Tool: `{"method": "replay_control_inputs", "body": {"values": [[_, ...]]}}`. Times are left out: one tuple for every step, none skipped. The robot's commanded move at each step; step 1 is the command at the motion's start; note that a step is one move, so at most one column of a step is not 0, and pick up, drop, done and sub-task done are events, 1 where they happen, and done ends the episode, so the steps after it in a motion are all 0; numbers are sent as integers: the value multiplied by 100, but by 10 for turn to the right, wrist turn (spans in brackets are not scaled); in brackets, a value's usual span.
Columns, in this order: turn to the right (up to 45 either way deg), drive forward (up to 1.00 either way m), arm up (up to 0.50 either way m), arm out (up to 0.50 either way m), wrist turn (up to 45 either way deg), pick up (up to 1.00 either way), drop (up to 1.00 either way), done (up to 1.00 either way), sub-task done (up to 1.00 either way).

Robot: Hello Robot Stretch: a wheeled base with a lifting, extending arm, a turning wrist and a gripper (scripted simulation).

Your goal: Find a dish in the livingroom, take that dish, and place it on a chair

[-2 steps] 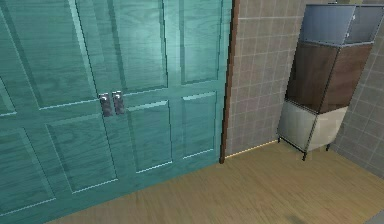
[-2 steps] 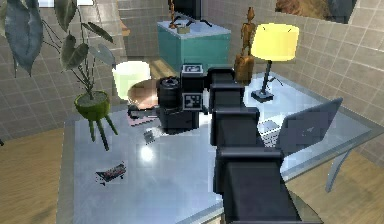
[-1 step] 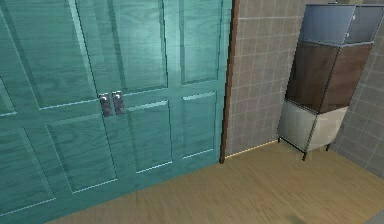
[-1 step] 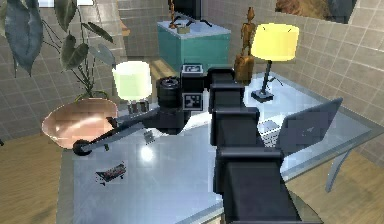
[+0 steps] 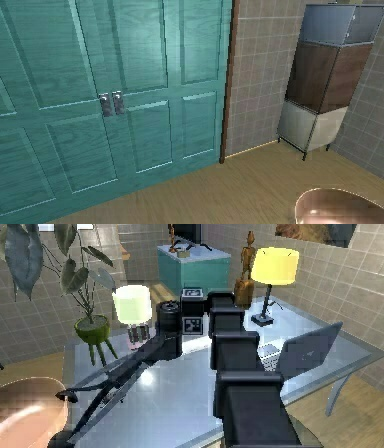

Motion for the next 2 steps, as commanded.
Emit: {"method": "replay_control_inputs", "body": {"values": [[0, 0, 0, 0, -150, 0, 0, 0, 0], [0, 0, 0, -18, 0, 0, 0, 0, 0]]}}
